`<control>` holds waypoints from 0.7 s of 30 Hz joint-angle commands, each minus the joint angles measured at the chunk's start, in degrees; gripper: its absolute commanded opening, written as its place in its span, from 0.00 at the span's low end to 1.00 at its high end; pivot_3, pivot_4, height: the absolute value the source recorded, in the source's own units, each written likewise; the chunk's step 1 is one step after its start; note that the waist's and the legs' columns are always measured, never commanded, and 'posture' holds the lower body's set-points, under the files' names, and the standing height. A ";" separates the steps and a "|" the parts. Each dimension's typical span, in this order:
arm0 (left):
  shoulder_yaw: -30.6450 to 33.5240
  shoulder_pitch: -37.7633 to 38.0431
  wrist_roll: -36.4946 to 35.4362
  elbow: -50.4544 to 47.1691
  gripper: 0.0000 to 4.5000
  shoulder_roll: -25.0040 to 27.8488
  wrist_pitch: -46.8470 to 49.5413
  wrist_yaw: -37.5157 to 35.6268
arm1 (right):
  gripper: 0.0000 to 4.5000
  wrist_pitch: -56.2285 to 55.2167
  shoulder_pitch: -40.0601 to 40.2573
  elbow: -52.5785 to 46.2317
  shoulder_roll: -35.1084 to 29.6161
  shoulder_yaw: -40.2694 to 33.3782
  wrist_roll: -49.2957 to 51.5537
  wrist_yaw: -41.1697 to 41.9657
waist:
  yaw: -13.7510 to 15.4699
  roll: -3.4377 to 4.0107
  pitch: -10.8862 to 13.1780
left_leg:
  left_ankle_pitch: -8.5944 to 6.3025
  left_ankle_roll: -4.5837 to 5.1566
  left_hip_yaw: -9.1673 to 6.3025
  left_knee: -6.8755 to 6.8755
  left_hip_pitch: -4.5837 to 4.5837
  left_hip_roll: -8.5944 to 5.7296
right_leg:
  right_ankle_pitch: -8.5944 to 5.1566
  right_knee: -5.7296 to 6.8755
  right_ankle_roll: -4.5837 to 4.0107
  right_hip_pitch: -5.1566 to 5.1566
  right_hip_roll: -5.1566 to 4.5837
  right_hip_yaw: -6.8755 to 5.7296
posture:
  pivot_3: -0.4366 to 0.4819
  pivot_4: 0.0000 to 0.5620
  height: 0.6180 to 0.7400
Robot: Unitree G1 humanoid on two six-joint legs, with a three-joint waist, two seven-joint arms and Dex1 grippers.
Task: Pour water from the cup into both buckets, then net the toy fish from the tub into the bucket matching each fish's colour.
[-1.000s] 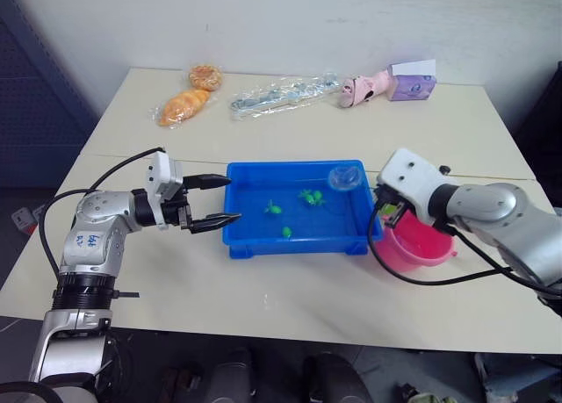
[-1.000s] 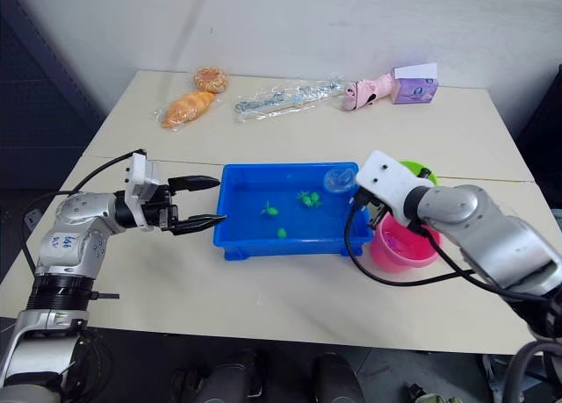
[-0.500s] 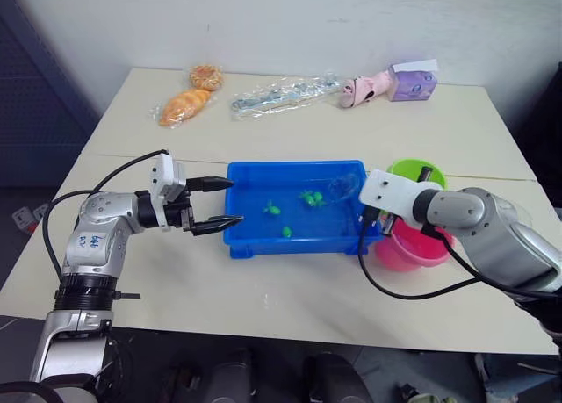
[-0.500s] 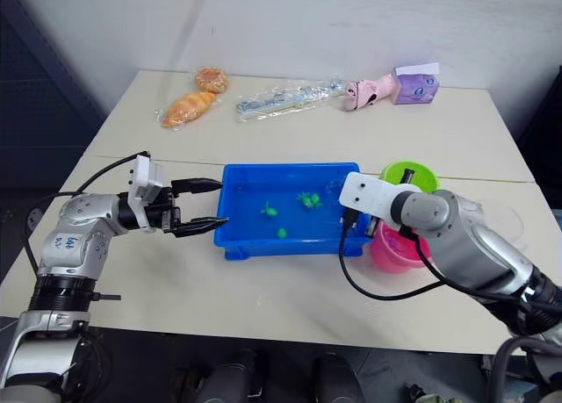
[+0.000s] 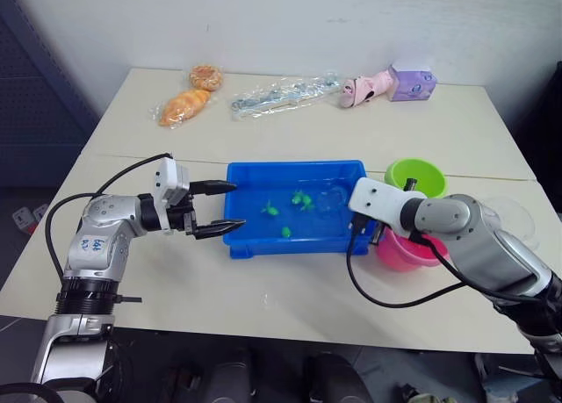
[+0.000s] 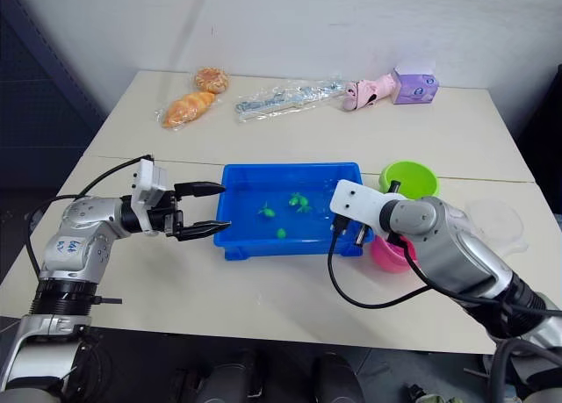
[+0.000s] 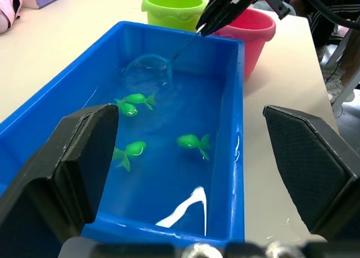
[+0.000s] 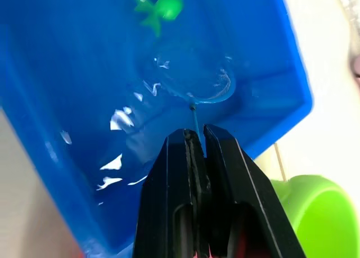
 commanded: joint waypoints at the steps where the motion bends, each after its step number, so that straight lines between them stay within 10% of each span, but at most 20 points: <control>1: 1.03 0.32 -1.04 -2.25 0.99 0.48 -0.09 0.06 | 0.00 -1.42 -0.41 -1.80 0.02 -1.31 -1.94 0.88 | -0.07 0.00 0.00 | 0.00 0.00 0.00 0.01 0.01 0.00 | 0.00 0.00 0.00 0.00 0.00 0.00 | 0.48 0.27 1.00; 21: 1.27 1.11 -0.57 -1.15 0.99 1.69 -1.29 -0.65 | 0.00 4.92 3.33 -3.28 12.14 -9.24 5.34 1.52 | -0.42 0.00 0.00 | 0.02 -0.04 0.00 -0.02 0.02 0.00 | 0.00 0.04 0.00 -0.01 0.01 0.00 | 0.48 0.27 1.00</control>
